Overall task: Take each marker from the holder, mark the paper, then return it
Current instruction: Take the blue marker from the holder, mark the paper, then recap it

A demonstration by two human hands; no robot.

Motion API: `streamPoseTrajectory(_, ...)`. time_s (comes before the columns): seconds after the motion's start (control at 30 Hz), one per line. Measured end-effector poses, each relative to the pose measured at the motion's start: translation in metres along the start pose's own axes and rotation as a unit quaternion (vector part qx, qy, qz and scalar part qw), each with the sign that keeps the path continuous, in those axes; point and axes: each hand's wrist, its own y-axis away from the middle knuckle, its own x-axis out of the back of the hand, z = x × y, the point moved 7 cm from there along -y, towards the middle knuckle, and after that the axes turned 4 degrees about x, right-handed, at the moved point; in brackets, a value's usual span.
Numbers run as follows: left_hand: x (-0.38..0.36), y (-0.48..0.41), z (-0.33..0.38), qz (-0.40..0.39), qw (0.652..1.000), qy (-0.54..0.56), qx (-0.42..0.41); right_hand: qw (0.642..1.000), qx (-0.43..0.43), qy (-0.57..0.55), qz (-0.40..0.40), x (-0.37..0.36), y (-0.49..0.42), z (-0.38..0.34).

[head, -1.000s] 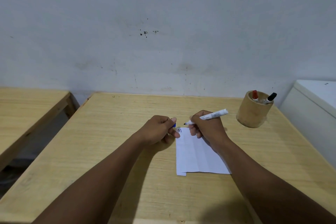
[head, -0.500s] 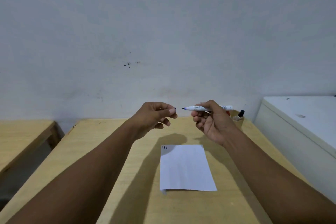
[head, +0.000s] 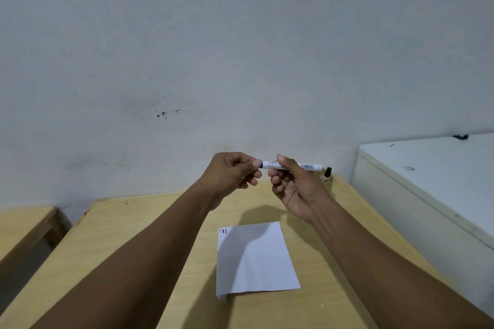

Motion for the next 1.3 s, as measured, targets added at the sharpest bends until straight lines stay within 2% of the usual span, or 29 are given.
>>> streamPoseTrajectory(0.13, -0.005, -0.005, 0.011, 0.018, 0.999, -0.036, -0.028, 1.000, -0.004, 0.001, 0.021, 0.004, -0.004, -0.005)
streamPoseTrajectory(0.3, -0.010, -0.015, 0.039, 0.072, 0.987, -0.101, -0.105, 0.993, 0.013, 0.027, 0.115, 0.023, -0.018, -0.041)
streamPoseTrajectory(0.37, -0.016, -0.021, 0.057, 0.085, 0.977, -0.139, -0.138, 0.988, 0.037, 0.074, 0.132, 0.029, -0.023, -0.060)
streamPoseTrajectory(0.43, -0.024, -0.027, 0.071, 0.084, 0.967, -0.174, -0.163, 0.973, 0.069, 0.180, 0.129, 0.033, -0.023, -0.079)
streamPoseTrajectory(0.5, -0.033, -0.034, 0.079, 0.079, 0.959, -0.206, -0.179, 0.938, 0.096, 0.316, 0.106, 0.034, -0.021, -0.095)
streamPoseTrajectory(0.63, -0.053, -0.045, 0.080, 0.087, 0.938, -0.271, -0.196, 0.817, 0.152, 0.552, 0.069, 0.034, -0.023, -0.113)
streamPoseTrajectory(0.7, -0.063, -0.051, 0.075, 0.088, 0.934, -0.285, -0.196, 0.763, 0.162, 0.623, 0.052, 0.036, -0.026, -0.114)
streamPoseTrajectory(0.8, -0.074, -0.060, 0.065, 0.079, 0.934, -0.297, -0.182, 0.733, 0.162, 0.660, 0.034, 0.047, -0.033, -0.108)
streamPoseTrajectory(1.03, -0.098, -0.082, 0.038, 0.013, 0.936, -0.329, -0.123, 0.745, 0.116, 0.657, 0.029, 0.082, -0.050, -0.082)
streamPoseTrajectory(1.3, -0.112, -0.094, 0.013, -0.042, 0.928, -0.362, -0.070, 0.731, 0.110, 0.672, 0.043, 0.088, -0.052, -0.076)
